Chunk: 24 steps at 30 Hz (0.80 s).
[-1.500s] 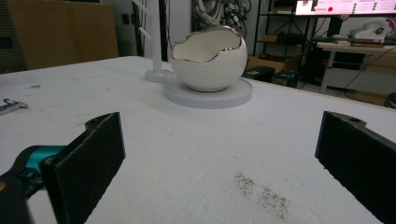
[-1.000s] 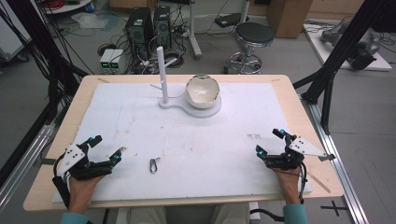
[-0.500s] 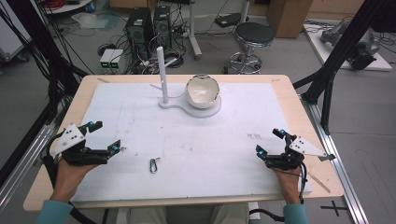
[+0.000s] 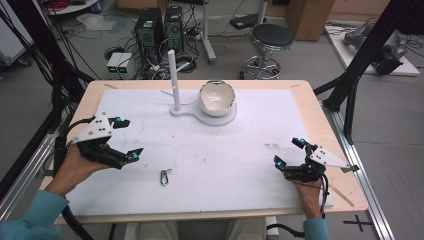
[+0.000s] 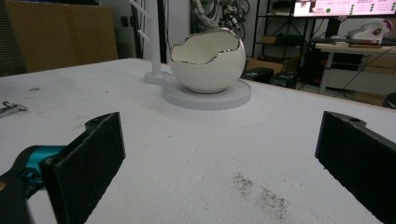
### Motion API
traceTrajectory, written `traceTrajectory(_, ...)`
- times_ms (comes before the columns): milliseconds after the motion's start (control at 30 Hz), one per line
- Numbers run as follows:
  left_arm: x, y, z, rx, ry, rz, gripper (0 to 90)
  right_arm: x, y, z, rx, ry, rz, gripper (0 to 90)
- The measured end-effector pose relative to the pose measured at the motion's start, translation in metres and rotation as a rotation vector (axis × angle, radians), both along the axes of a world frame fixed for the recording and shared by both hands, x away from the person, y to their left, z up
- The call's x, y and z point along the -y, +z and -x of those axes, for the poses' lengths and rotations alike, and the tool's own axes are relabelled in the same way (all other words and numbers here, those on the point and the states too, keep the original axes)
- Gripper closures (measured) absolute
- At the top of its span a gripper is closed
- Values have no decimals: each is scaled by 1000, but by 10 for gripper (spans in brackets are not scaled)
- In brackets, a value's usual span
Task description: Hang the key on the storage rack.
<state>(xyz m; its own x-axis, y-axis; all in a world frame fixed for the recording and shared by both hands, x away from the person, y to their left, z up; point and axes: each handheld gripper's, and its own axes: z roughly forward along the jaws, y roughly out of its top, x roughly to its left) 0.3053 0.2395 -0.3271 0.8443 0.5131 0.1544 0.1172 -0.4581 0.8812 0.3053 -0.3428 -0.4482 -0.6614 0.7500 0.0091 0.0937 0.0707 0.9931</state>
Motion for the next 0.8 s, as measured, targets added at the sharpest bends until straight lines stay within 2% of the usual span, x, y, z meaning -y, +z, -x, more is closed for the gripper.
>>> traceTrajectory(200,17,-2,-5,-40,-41,-66,67,0,0,0,2,1,1,6)
traceTrajectory(300,25,-6,-8,-81,-67,-95,67,0,0,0,4,-1,3,7)
traceTrajectory(400,33,-9,-9,-106,-87,-132,67,0,0,0,6,0,5,7)
traceTrajectory(667,54,-24,-11,-146,-135,-246,67,0,0,0,6,0,6,7)
traceTrajectory(800,63,-29,-14,-164,-155,-282,72,0,0,0,5,-2,4,6)
